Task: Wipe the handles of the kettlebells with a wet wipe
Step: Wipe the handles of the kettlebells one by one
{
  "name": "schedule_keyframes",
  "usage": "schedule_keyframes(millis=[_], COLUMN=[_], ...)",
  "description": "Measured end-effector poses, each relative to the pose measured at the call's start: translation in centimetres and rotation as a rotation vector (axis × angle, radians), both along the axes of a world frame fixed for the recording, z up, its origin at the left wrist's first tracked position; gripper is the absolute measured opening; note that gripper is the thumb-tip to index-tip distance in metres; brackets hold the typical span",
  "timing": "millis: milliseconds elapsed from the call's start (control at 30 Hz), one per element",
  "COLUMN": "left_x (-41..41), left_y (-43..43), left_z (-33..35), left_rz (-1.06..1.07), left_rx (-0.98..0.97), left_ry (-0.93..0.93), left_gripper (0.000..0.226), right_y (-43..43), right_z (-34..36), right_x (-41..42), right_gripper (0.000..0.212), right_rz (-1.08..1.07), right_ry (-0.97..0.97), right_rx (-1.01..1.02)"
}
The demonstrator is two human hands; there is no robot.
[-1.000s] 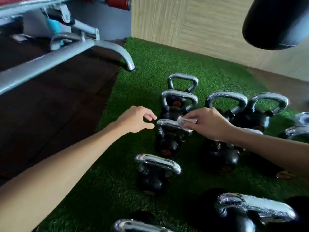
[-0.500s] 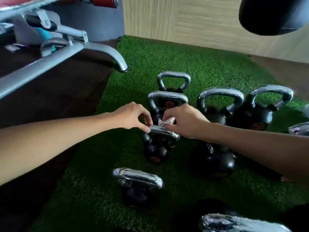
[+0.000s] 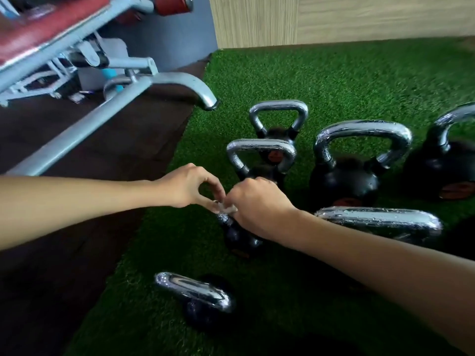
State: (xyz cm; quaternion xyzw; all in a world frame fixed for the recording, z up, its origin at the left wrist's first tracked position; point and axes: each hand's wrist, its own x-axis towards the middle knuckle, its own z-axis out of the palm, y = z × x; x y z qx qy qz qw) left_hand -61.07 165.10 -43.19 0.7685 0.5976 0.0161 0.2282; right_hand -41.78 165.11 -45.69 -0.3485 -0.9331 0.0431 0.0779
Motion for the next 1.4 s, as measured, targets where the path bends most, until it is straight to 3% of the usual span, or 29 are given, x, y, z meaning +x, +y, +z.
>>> schedule_keyframes(millis=[267,433,567,733,1000,1133,1400], left_x=[-1.2,-2.2,-2.8,-3.1,-4.2,-4.6,-6.6], left_y=[0.8,1.7,1.4,0.5,1.3,0.6,0.7], left_z=[-1.1,-1.5,-2.2,-2.7,-3.0,-3.9,-4.0], left_rz=[-0.070,-0.138,-0.127,-0.160,-0.293,-0.350,-0.304], left_rx=[0.016,0.005,0.033,0.066,0.191,0.283,0.253], left_ry=[-0.011,-0.020,-0.131,-0.206,0.065,0.143,0.166], left_gripper=[0.029,0.031,0.029,0.024,0.033,0.037,0.039], right_y=[0.1,0.4,0.3,-0.4,-0.2,-0.8,-2.4], right_z=[0.0,-0.7,0.0,-0.1,-0.6,-2.0,-3.9], right_x=[1.8,0.9,-1.7,0.7,-1.1,1.8,1.7], right_gripper=[0.034,0.037,0.019,0.023,0.023,0.021,0.015], right_rz=[0.098,-0.124,-0.191,-0.394,-0.391,-0.501,-0.563], right_ry=[-0.057,-0.009,0.048,0.030,0.112,0.162,0.519], right_rx=[-0.012,-0.131,-0.191,-0.180,-0.171,-0.129,-0.147])
